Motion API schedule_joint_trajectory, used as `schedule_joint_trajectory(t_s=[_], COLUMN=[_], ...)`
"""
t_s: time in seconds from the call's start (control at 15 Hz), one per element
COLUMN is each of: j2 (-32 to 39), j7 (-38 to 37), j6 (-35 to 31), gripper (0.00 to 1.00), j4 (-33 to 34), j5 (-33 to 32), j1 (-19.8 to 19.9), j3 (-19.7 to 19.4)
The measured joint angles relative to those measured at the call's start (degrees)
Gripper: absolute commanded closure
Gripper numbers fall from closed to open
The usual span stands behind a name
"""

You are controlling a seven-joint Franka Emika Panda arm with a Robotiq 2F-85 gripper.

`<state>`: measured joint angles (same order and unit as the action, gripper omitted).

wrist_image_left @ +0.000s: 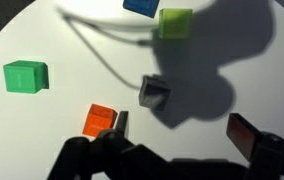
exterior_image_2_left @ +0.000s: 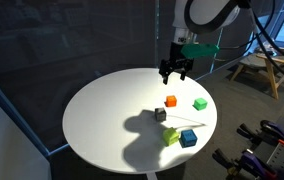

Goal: Pick up the gray block from the table and put it on the orange block

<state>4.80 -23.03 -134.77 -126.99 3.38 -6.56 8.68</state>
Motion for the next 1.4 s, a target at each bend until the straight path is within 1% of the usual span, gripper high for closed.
schedule_joint_trajectory(t_s=[0.33, 0.6, 1.13, 1.4], j2=[4.82, 8.54, 14.25, 16.04], j7=[-0.24, -0.26, -0.79, -3.84], j6=[-0.04, -0.35, -3.54, -4.01], gripper=[0.00, 0.00, 0.00, 0.00], j4=[3.47, 5.78, 7.45, 7.94], j5=[-0.01, -0.36, -2.25, -2.26], j1=[-0.11, -1.02, -3.61, -4.34], j3=[-1.13, -2.04, -4.34, -5.83])
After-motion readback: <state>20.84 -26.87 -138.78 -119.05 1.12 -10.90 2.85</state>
